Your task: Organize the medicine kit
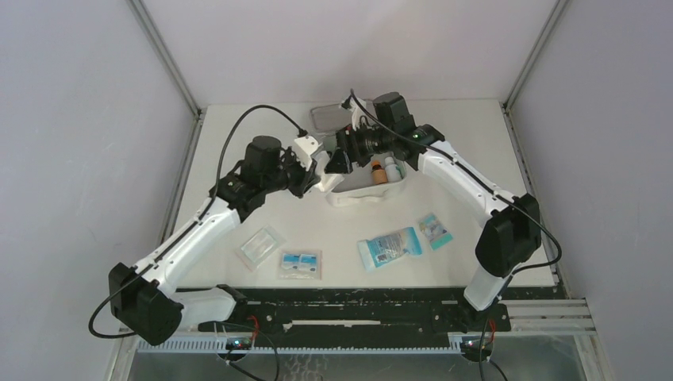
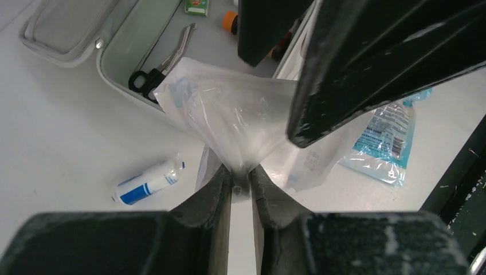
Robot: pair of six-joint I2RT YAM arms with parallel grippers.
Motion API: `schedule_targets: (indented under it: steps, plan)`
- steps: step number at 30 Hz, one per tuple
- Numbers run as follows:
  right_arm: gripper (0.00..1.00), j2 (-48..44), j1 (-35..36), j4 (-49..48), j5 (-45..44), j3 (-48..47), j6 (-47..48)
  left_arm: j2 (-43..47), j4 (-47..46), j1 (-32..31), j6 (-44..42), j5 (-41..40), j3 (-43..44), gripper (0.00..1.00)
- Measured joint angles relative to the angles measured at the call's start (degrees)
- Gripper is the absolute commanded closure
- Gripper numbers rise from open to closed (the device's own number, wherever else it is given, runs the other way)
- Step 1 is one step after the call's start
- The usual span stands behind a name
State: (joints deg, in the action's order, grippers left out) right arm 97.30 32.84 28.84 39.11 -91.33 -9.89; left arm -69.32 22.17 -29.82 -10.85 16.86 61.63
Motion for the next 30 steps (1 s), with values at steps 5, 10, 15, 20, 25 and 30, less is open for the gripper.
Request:
schedule_targets:
  steps: [5,10,15,20,25,30]
  plan:
    - [0.60,0.8,0.0,-1.4,2.2,0.2,-2.4,0.0,-0.7,-2.3,0.4,-1.8,0.0,0.79]
    - [0.76,1.4,-0.2,-1.7,3.0,0.2,-2.9,0.0,-0.7,-2.8,0.4,-3.5,0.0,0.77]
    - [0.91,1.5,-0.6,-0.8,2.8,0.0,-1.4,0.0,-1.0,-2.8,0.4,-4.3,0.0,0.50]
    - [0.95,1.5,-1.9,2.4,1.2,-2.4,2.8,0.4,-0.9,-2.8,-0.2,-4.8,0.0,0.20]
    - [0.97,1.5,-4.4,5.3,-2.4,-6.0,11.8,3.6,0.6,-1.7,-1.4,-4.6,0.0,0.06]
    - [1.00,1.5,-4.9,8.1,-9.6,-7.6,25.8,6.1,1.1,5.2,-1.5,-1.8,0.0,0.00]
